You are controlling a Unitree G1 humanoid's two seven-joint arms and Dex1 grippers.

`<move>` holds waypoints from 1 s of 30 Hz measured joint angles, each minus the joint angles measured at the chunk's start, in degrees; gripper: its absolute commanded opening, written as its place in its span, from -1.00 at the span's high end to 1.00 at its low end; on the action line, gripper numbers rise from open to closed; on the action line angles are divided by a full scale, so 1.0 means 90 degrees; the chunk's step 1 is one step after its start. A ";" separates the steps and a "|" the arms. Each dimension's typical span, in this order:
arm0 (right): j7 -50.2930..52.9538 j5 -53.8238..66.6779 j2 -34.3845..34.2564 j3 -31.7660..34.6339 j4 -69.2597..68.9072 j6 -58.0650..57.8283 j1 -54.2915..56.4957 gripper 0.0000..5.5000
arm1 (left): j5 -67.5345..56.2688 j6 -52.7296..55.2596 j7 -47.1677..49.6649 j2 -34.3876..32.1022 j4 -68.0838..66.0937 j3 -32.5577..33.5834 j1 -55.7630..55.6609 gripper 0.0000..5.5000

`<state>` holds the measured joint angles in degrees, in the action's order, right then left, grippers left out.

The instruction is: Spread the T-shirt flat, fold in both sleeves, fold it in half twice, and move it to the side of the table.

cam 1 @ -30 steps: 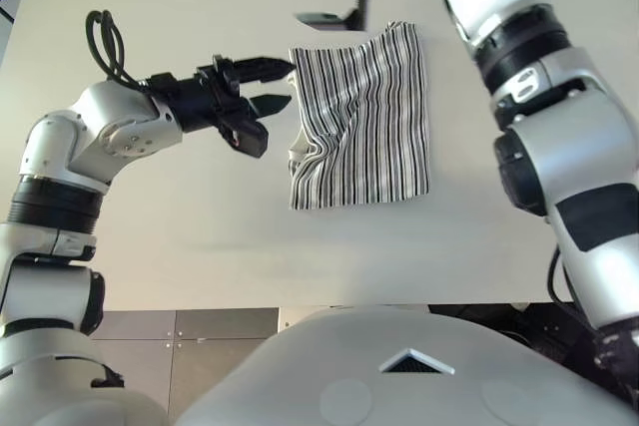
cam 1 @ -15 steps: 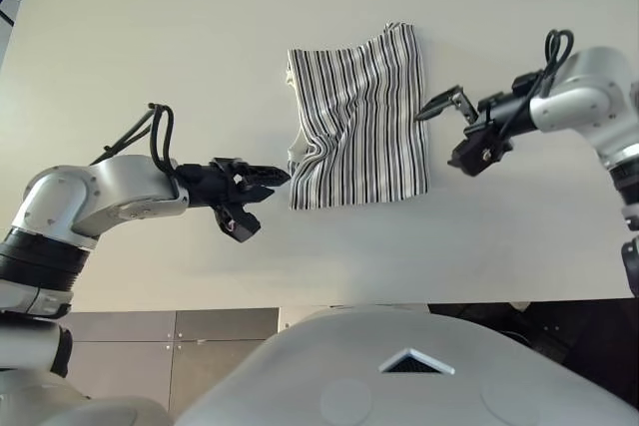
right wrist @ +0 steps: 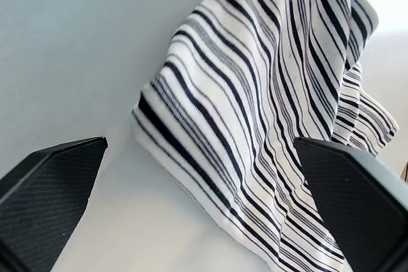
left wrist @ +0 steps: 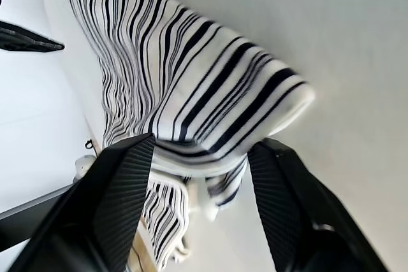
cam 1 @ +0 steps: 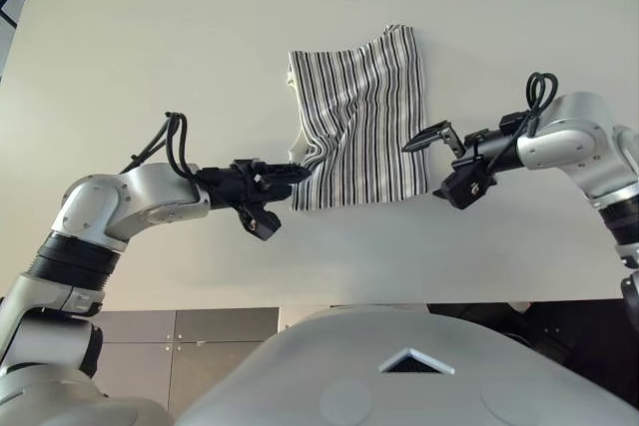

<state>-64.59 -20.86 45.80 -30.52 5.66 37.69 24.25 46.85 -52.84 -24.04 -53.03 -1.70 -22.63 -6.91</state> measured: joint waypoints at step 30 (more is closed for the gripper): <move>0.0224 -0.0688 -0.0176 -0.0530 -0.0233 -0.0050 0.0092 0.18 | -0.0052 -0.0189 -0.0273 0.0210 -0.0248 -0.0541 -0.0262 0.96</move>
<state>-62.58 -27.05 44.21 -35.30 3.56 37.24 25.08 46.38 -54.54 -26.50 -51.14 -3.93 -27.50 -9.27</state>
